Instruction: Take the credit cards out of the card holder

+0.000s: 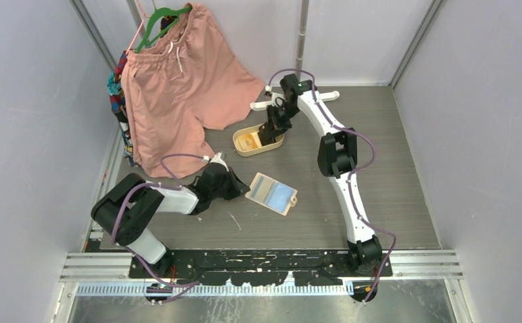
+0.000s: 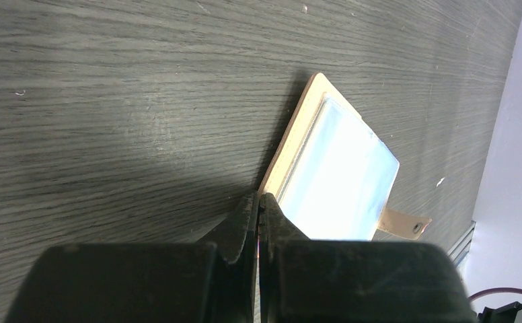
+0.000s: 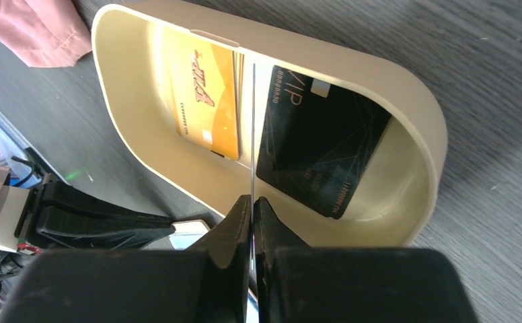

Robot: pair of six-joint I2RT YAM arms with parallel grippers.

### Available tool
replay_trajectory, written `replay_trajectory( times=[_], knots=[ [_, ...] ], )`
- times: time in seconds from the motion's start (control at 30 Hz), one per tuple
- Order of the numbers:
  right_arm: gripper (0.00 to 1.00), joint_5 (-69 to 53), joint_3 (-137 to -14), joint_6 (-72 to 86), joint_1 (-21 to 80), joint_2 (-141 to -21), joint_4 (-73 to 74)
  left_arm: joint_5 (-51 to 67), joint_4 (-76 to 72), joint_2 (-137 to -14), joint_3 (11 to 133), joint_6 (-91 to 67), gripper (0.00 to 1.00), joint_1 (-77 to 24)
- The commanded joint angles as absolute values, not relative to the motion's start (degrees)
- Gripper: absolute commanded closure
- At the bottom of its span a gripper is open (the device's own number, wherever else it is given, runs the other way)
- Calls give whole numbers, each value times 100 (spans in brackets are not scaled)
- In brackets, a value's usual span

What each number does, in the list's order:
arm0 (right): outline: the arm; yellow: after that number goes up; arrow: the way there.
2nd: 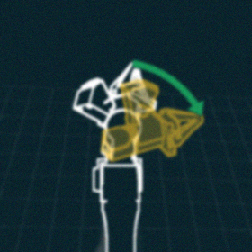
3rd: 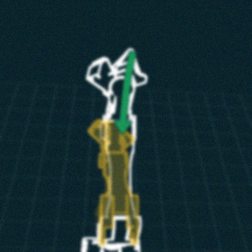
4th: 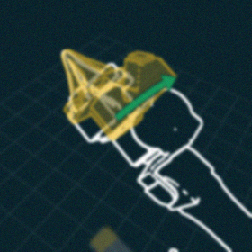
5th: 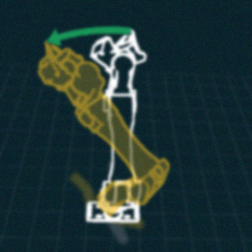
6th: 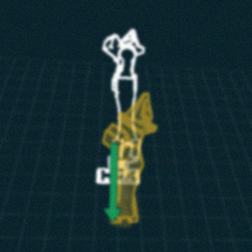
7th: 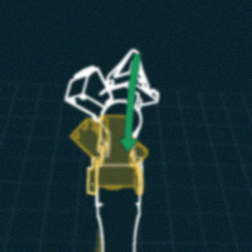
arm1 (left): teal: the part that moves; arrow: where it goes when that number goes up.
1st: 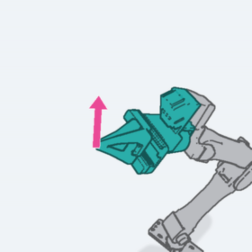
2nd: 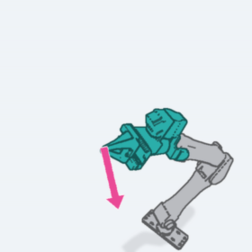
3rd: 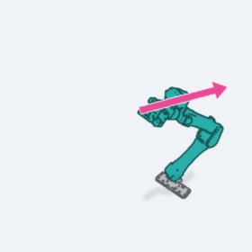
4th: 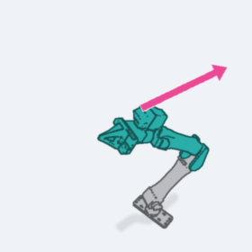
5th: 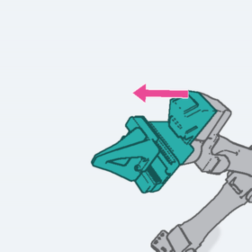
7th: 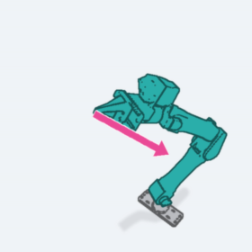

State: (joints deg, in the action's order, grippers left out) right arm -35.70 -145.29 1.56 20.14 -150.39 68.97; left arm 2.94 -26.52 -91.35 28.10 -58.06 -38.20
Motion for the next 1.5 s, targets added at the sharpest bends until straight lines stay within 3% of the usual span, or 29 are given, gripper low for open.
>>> replay_trajectory(
  times=[0.0, 0.27, 0.8, 1.1, 1.27, 1.47],
  knots=[
    [87, -3273, -14836, 71, 2017, -14987, 7033, 143, -1521, -9450, 2597, -5519, 100, -3808],
    [67, -2975, -14844, 39, 2002, -14913, 7077, 149, -1495, -9431, 2607, -5510, 100, -3797],
    [58, -2561, -14856, 253, 2013, -14056, 6980, 114, -1380, -9315, 2642, -5474, 100, -3799],
    [22, -1197, -14557, 362, 2617, -13549, 6656, 99, -1371, -9253, 2612, -5484, 100, -3798],
    [14, -340, -14538, 494, 2986, -13791, 6686, 59, -1354, -9178, 2546, -5490, 100, -3804],
    [11, 270, -14372, 766, 3060, -13899, 6547, 44, -1352, -9122, 2461, -5492, 100, -3800]
  ],
)
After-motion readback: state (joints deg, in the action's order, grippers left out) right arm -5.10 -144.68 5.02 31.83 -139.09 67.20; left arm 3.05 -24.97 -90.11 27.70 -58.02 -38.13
